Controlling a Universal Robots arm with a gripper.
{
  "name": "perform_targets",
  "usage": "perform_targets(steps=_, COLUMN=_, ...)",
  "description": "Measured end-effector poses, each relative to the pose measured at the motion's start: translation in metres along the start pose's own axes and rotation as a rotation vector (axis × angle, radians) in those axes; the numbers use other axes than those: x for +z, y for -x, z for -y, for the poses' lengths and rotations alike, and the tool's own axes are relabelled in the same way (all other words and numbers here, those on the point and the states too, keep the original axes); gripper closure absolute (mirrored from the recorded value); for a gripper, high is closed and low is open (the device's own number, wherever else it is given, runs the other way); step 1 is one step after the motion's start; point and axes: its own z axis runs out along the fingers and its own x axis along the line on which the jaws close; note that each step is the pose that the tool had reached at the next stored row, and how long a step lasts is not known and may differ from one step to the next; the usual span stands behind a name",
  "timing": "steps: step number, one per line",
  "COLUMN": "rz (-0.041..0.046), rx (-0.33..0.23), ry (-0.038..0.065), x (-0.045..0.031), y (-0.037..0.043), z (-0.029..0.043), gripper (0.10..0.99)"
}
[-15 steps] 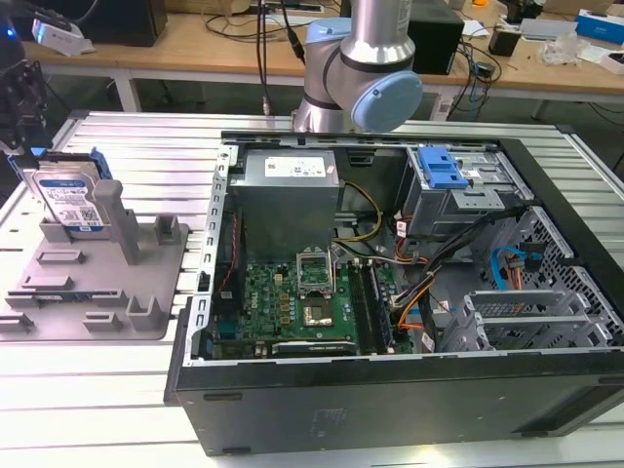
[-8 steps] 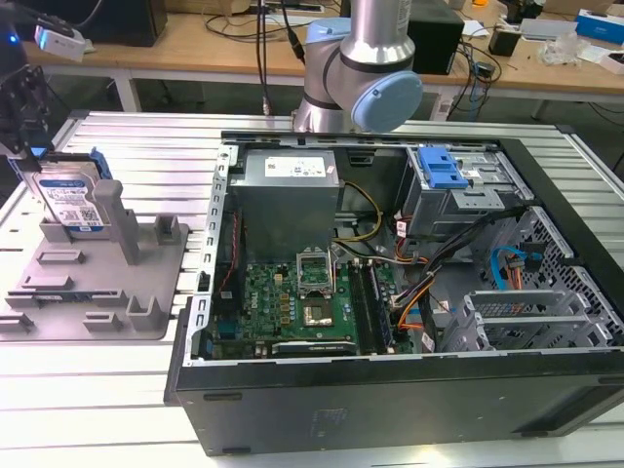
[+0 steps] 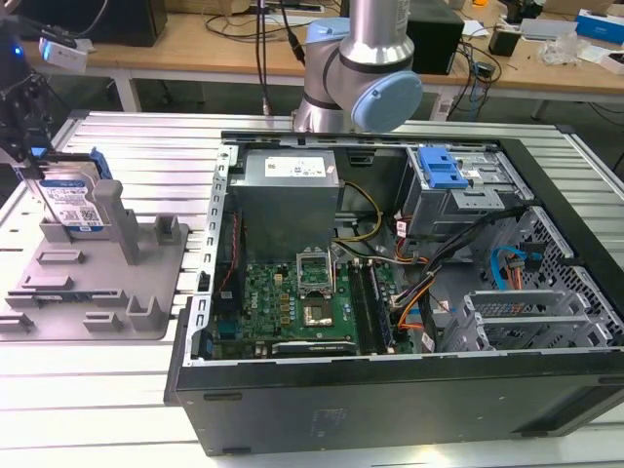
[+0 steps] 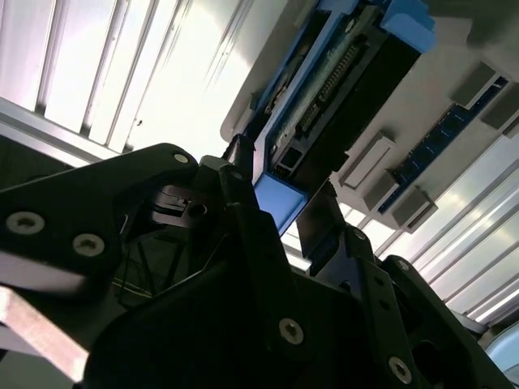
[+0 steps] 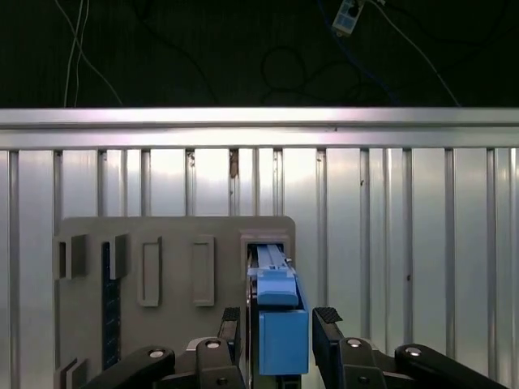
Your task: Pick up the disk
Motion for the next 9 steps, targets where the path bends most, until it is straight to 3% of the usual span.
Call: perform_targets(steps=9, rz=0.0001, rx=0.0, ry=0.0, x=0.0053, y=0.0, z=-0.0013, gripper=0.604)
